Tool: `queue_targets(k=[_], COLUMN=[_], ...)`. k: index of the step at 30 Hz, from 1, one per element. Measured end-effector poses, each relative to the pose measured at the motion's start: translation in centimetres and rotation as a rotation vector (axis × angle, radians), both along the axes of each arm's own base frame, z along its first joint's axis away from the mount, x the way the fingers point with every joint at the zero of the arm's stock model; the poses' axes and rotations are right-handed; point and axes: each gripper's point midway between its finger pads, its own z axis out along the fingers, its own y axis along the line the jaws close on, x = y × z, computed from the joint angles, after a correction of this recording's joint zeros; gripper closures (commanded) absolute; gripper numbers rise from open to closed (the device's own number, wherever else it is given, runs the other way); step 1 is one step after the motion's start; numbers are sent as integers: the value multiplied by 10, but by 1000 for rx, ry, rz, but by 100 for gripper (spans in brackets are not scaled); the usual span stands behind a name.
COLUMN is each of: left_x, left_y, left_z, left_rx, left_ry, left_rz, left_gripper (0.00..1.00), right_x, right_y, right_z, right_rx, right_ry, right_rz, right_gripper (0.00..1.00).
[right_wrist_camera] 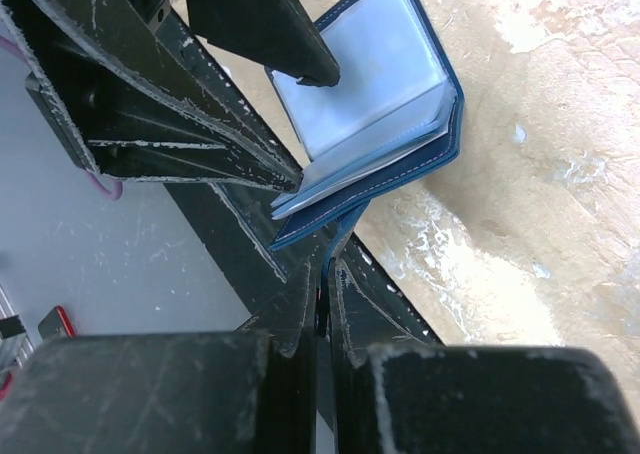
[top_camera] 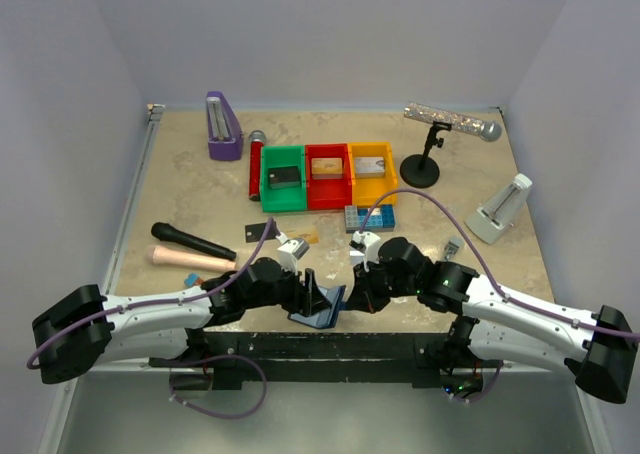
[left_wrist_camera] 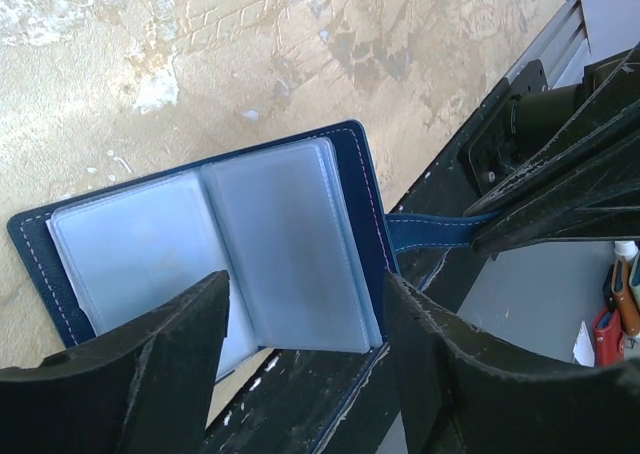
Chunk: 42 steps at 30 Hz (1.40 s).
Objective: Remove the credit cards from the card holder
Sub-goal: Remove the credit card from the card holder.
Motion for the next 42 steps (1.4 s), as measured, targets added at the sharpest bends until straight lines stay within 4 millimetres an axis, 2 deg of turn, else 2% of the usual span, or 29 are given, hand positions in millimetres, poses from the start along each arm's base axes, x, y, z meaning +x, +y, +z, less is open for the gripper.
queue_targets(k=[25,34,42], left_x=[-9,-11,-5], left_y=[-3,-3,3], left_z=[-17,-20,-21], left_rx=[36,46,68], left_ry=[50,55,38], left_rz=[-48,-52,-9], left_gripper=[33,39,41], right_x=[-1,-1,0], right_y=[-2,-3,-7], right_z=[-2,-3,-2], right_rx=[-10,-15,-24], right_ry=[0,3,-13], right_rz=[4,4,-5], right_gripper=[100,100,100])
